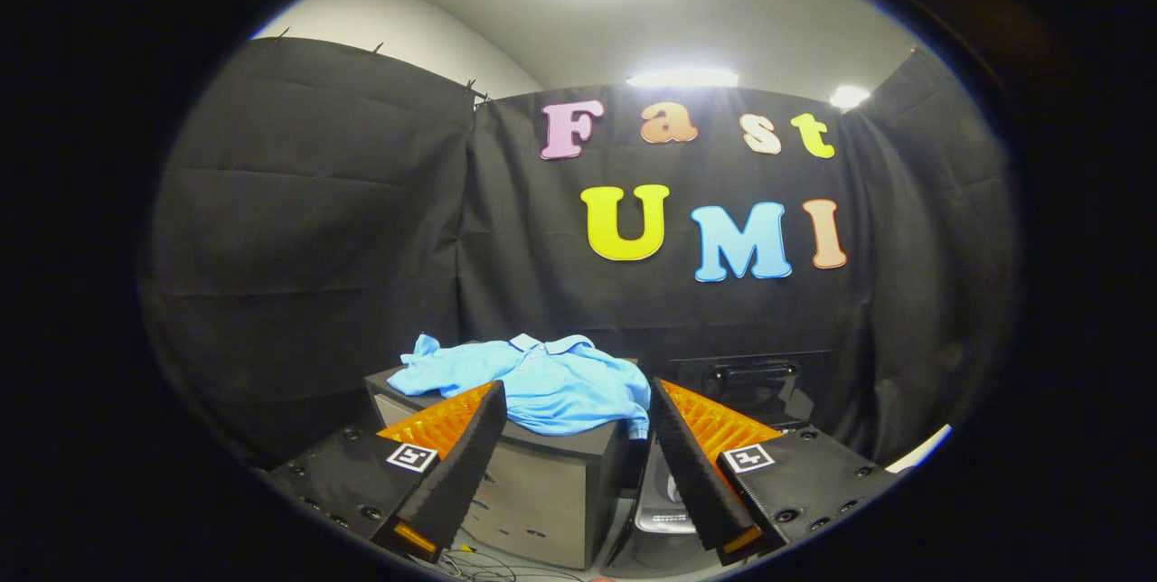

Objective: Put the clothes into the washing machine and then close the washing machine lid.

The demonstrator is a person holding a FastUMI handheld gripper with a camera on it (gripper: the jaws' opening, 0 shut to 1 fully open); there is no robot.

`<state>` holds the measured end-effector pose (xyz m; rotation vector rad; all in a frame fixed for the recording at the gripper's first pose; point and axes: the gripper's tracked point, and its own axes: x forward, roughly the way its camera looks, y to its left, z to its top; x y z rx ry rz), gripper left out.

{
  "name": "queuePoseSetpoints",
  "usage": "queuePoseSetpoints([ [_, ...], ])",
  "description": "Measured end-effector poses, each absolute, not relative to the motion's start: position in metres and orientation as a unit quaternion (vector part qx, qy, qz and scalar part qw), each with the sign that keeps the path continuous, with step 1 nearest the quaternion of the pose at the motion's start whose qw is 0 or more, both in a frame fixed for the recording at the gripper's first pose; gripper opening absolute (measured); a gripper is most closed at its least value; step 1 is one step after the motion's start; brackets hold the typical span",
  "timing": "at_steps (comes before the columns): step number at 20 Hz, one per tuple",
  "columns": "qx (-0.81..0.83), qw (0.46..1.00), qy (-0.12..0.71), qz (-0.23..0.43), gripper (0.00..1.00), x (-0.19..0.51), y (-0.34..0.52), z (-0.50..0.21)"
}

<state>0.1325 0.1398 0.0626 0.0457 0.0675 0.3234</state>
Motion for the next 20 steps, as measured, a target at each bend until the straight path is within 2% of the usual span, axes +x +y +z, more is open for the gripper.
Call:
queuePoseSetpoints([
  [20, 0.028, 0.957, 0.139, 0.252, 0.99, 0.275, 0.228, 0.049],
])
